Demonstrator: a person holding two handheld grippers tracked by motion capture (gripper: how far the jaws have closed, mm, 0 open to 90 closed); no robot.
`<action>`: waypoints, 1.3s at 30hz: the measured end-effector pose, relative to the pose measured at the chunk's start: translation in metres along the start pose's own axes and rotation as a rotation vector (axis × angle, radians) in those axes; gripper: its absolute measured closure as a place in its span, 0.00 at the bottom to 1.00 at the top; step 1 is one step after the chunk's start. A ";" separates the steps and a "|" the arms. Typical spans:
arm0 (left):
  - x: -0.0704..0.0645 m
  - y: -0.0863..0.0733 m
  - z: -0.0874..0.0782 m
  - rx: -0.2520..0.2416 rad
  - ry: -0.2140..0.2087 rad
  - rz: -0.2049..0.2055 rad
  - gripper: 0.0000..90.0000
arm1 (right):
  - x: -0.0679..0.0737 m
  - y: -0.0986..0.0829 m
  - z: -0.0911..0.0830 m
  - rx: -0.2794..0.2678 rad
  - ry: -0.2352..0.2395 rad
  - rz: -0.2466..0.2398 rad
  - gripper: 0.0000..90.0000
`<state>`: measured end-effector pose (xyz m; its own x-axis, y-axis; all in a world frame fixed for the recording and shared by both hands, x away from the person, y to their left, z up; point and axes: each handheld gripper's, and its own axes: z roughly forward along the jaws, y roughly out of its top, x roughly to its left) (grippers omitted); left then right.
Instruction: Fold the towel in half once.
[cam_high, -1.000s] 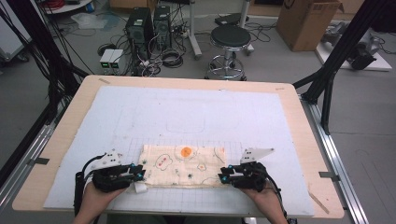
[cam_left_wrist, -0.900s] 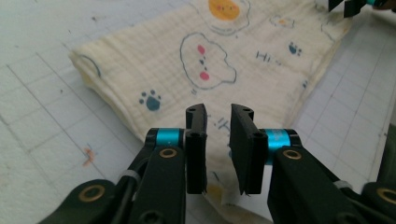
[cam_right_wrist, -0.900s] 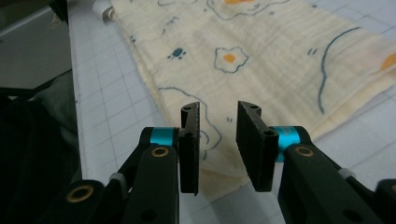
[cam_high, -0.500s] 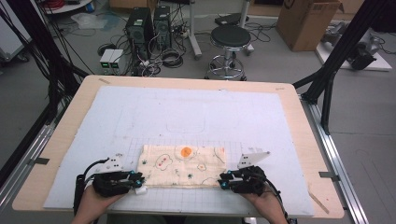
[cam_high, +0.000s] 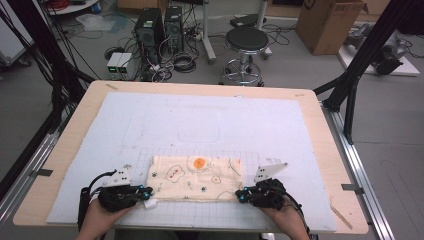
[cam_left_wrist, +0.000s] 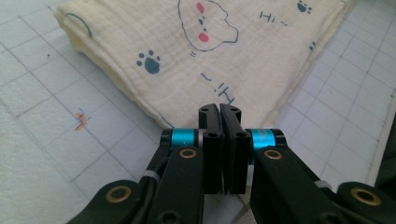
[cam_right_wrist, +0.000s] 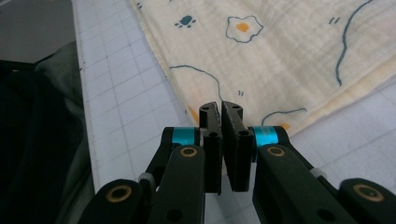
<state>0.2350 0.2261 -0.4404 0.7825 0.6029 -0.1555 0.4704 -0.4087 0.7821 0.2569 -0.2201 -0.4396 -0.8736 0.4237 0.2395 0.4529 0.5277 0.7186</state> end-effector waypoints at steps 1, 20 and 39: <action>-0.001 0.000 -0.001 -0.015 -0.002 -0.003 0.98 | 0.000 0.000 -0.001 -0.005 -0.004 -0.002 0.97; 0.005 0.005 -0.007 -0.085 -0.024 -0.012 0.77 | -0.001 0.005 -0.011 -0.126 -0.003 0.023 0.77; 0.014 0.058 0.033 -0.121 0.059 -0.040 0.87 | -0.026 0.055 0.002 -0.178 -0.096 0.027 0.78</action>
<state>0.2860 0.1884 -0.4169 0.7367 0.6582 -0.1551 0.4458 -0.3002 0.8433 0.3046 -0.2003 -0.4079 -0.8368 0.5084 0.2032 0.4300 0.3806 0.8187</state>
